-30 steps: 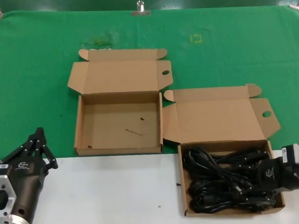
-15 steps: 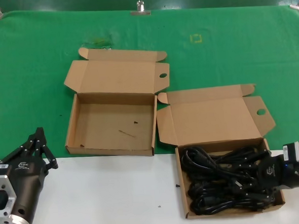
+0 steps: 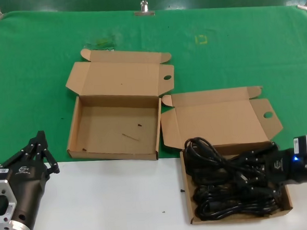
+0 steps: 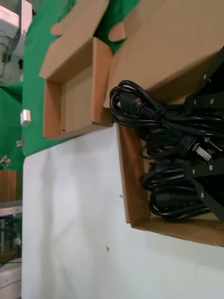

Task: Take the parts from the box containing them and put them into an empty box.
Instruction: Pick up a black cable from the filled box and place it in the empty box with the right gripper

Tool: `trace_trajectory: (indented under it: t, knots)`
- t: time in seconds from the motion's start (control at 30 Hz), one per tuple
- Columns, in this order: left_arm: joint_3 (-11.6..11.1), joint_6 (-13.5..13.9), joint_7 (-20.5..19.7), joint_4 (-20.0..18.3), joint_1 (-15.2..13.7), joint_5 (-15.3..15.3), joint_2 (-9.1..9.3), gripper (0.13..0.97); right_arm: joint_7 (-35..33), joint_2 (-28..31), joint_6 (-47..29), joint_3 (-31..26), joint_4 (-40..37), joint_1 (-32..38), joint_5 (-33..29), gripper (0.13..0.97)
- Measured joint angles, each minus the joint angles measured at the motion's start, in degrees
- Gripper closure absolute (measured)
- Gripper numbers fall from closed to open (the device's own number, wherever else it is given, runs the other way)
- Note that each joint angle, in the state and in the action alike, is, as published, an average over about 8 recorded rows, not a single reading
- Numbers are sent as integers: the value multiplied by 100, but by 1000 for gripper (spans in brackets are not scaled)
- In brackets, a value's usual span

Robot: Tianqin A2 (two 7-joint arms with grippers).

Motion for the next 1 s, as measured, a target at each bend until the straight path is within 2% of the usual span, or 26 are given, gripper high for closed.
trace_trajectory:
  t: [0.63, 0.8, 1.0]
  knots:
    - [0, 0, 0, 0, 0, 0, 0, 958, 422, 165, -146, 109, 386, 145, 175, 784]
    - [0, 0, 0, 0, 0, 0, 0, 958, 309, 125, -299, 121, 4, 495, 187, 784]
    - [0, 0, 0, 0, 0, 0, 0, 958, -128, -21, -473, 110, -962, 1138, 117, 784]
